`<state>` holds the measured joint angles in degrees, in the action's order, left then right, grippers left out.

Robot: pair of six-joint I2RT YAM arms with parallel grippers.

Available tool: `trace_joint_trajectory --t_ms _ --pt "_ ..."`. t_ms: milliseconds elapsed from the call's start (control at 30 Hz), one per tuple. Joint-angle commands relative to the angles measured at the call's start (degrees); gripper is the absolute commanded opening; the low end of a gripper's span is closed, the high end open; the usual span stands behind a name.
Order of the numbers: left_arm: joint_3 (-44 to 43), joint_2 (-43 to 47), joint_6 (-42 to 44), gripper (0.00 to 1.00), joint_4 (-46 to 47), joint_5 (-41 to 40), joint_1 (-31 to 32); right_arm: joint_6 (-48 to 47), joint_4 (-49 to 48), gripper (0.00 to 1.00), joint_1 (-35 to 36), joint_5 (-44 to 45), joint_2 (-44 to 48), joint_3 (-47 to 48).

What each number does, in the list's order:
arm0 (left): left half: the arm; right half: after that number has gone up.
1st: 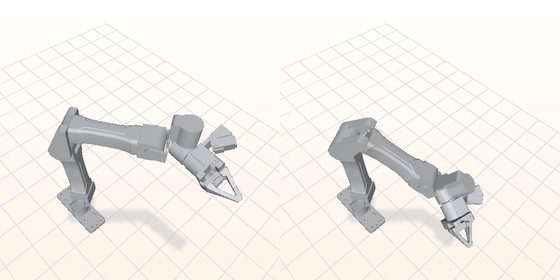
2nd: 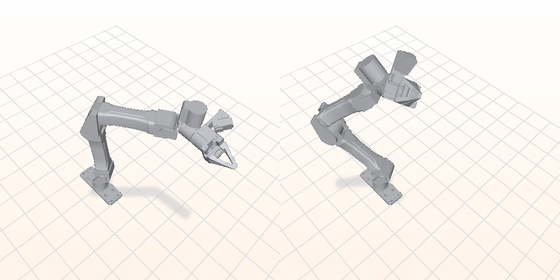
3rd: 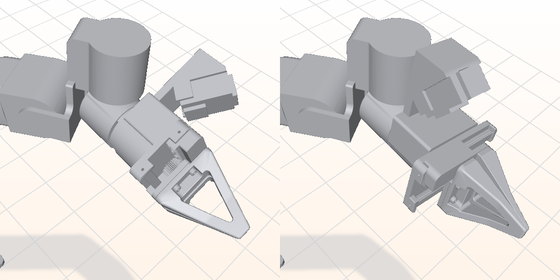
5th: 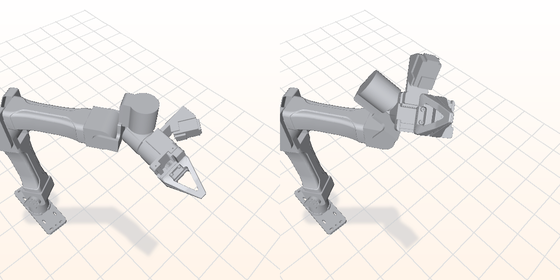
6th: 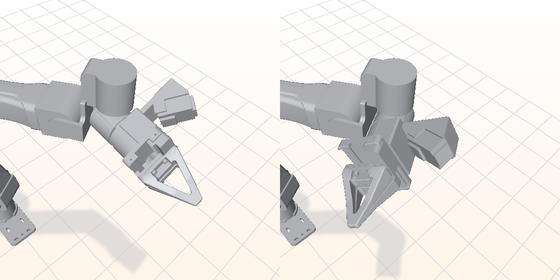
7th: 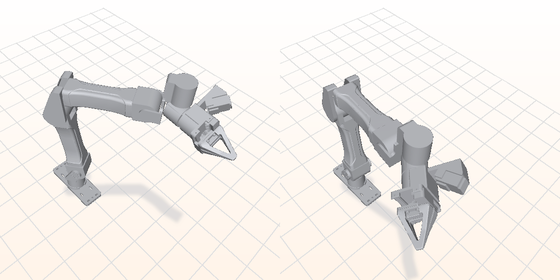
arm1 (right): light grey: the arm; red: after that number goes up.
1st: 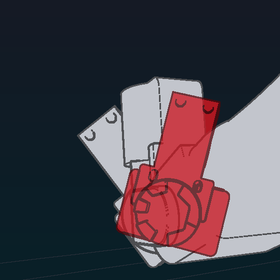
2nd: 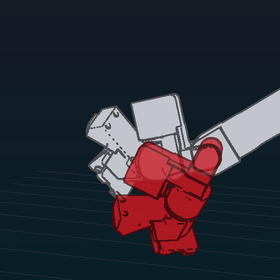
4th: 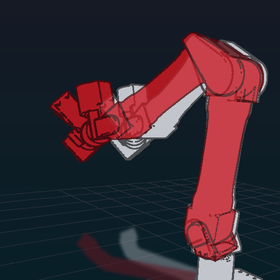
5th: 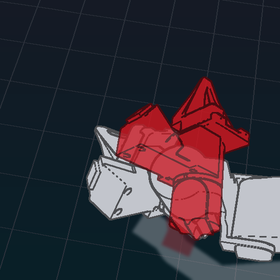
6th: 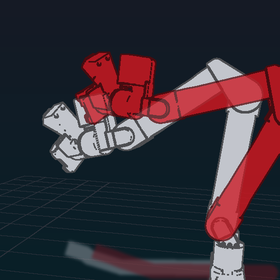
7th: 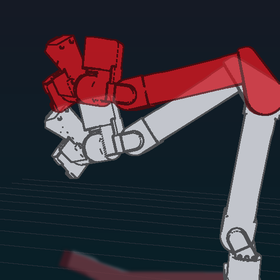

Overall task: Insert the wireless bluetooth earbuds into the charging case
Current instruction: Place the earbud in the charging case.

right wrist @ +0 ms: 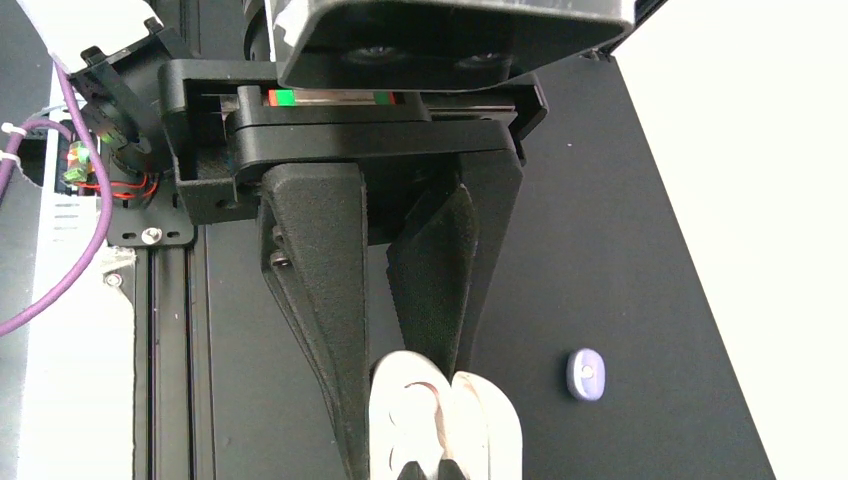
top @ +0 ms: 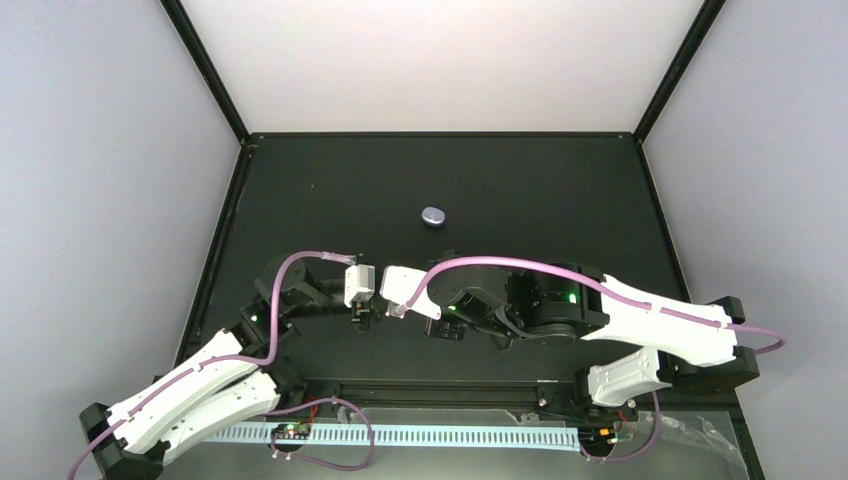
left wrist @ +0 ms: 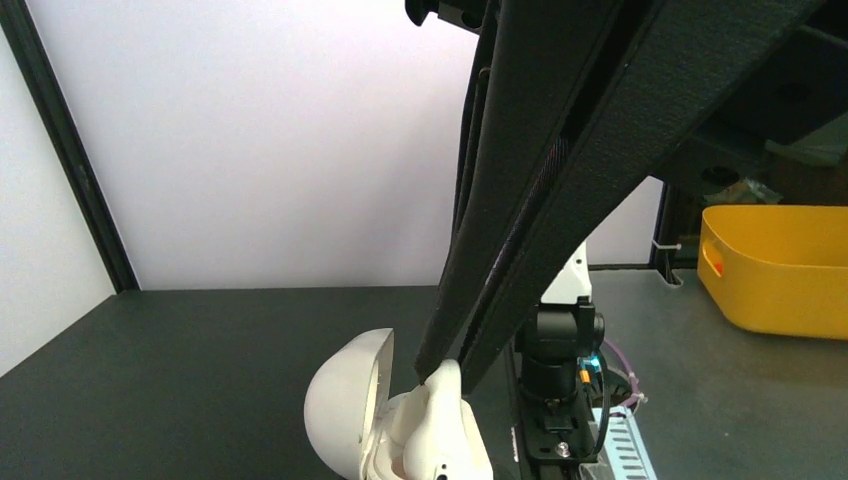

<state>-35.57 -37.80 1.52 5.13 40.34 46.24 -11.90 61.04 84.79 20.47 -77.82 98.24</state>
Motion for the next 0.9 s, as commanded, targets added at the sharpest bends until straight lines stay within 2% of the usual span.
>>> trace_joint_trajectory --t_ms 0,867 --pt "-1.9 0.9 0.3 0.01 2.0 0.4 0.3 -0.4 0.6 0.01 0.4 0.2 -1.3 0.9" --pt "-2.0 1.4 -1.5 0.01 3.6 0.3 0.3 1.6 0.5 0.01 0.5 -1.5 -4.4 2.1"
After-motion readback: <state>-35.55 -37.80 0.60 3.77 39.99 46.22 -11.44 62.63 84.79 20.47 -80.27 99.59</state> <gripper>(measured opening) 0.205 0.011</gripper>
